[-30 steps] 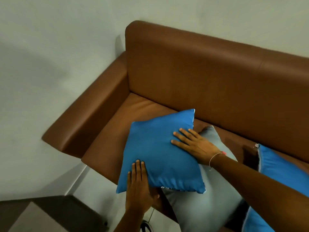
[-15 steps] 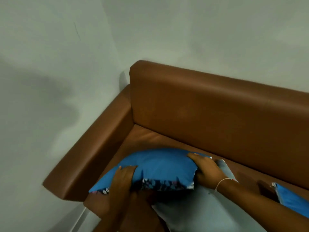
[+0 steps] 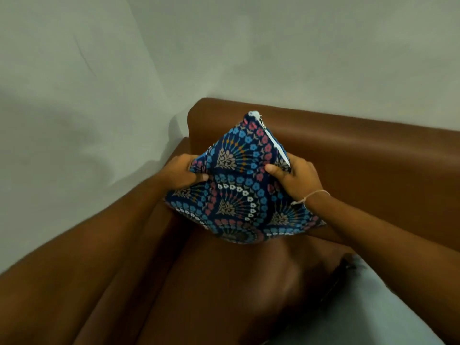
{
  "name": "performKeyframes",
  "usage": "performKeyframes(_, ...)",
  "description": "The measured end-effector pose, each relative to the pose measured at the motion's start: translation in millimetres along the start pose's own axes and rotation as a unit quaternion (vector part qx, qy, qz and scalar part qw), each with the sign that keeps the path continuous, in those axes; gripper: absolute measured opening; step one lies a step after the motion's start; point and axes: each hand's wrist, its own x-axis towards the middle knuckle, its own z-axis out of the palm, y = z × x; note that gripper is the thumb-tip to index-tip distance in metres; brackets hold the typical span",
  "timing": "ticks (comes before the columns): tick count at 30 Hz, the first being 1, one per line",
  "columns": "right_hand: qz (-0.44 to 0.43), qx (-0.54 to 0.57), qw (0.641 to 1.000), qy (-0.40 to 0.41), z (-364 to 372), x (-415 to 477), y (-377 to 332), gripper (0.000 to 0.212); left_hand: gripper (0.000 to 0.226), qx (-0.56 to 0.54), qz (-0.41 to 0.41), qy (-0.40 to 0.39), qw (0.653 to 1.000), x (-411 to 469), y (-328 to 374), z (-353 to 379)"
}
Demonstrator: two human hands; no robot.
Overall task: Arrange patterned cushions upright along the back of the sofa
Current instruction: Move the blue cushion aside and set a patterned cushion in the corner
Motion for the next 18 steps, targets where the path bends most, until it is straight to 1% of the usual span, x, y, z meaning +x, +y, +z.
performKeyframes(3,0.04,-0.057,0.997,-0.044,22.2,25.4,14.3,0.052,0.038,-0.011,-0.035,0.002,0.999,23.5,-22.3,14.8)
performKeyframes(5,0.087,-0.056,0.993,-0.053,35.5,34.2,25.6,0.056,0.037,-0.022,-0.045,0.033,0.998,33.7,-31.7,31.9)
performKeyframes(7,0.118,-0.08,0.989,-0.025,44.0,38.4,33.3,0.062,0.041,0.0,-0.046,0.071,0.996,40.0,-34.0,46.0)
performKeyframes(9,0.119,-0.134,0.984,0.01,46.8,35.5,31.0,0.072,0.05,0.025,-0.046,0.122,0.991,37.2,-31.1,55.5)
performKeyframes(11,0.093,-0.144,0.983,0.062,42.9,22.8,23.9,0.081,0.062,0.019,-0.025,0.221,0.975,19.7,-22.0,64.1)
performKeyframes(12,0.067,-0.141,0.984,0.089,36.8,12.5,22.2,0.082,0.066,0.006,-0.006,0.287,0.958,5.2,-13.8,70.6)
performKeyframes(13,0.035,-0.137,0.983,0.114,27.1,-2.9,23.2,0.08,0.068,-0.008,0.016,0.345,0.938,-12.8,-3.1,80.3)
performKeyframes(14,-0.001,-0.126,0.983,0.135,15.1,-23.6,26.9,0.073,0.068,-0.025,0.037,0.382,0.923,-34.2,9.6,94.3)
performKeyframes(15,-0.038,-0.117,0.982,0.146,2.2,-46.6,31.9,0.066,0.066,-0.042,0.057,0.394,0.916,-57.7,22.3,111.7)
performKeyframes(16,-0.07,-0.114,0.98,0.146,-12.4,-75.9,39.1,0.059,0.064,-0.06,0.081,0.382,0.919,-84.4,35.7,134.1)
performKeyframes(18,-0.11,-0.124,0.979,0.122,-38.0,-147.0,61.8,0.05,0.064,-0.059,0.135,0.323,0.935,-140.9,59.4,186.9)
